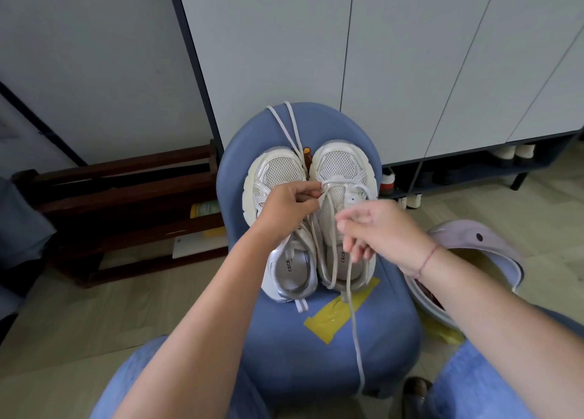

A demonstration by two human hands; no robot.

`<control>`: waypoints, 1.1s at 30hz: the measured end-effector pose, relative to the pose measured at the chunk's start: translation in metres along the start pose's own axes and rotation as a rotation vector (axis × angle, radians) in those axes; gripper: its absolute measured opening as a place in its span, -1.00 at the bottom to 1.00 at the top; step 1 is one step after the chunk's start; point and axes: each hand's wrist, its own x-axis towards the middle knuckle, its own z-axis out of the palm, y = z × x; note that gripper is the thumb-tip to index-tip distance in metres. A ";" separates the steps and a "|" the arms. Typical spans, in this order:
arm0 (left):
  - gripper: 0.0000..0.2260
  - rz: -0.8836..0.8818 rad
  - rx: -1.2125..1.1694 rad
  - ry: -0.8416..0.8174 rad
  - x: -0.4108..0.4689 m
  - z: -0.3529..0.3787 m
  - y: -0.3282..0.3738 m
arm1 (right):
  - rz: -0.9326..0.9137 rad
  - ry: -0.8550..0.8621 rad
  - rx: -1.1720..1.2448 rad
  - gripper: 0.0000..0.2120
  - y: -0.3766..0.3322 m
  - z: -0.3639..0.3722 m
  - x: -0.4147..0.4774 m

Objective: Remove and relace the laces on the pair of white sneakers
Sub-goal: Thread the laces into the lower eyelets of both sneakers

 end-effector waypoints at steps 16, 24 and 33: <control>-0.68 0.018 0.016 0.017 0.000 0.001 -0.002 | 0.173 -0.146 0.084 -0.79 -0.002 0.003 0.028; -0.68 0.013 0.000 0.022 0.001 0.002 -0.003 | 0.188 -0.872 -0.054 -0.89 -0.002 -0.007 -0.025; -0.68 0.001 0.009 0.022 -0.002 0.002 0.000 | 0.218 -1.126 -0.166 -0.89 -0.007 -0.013 -0.033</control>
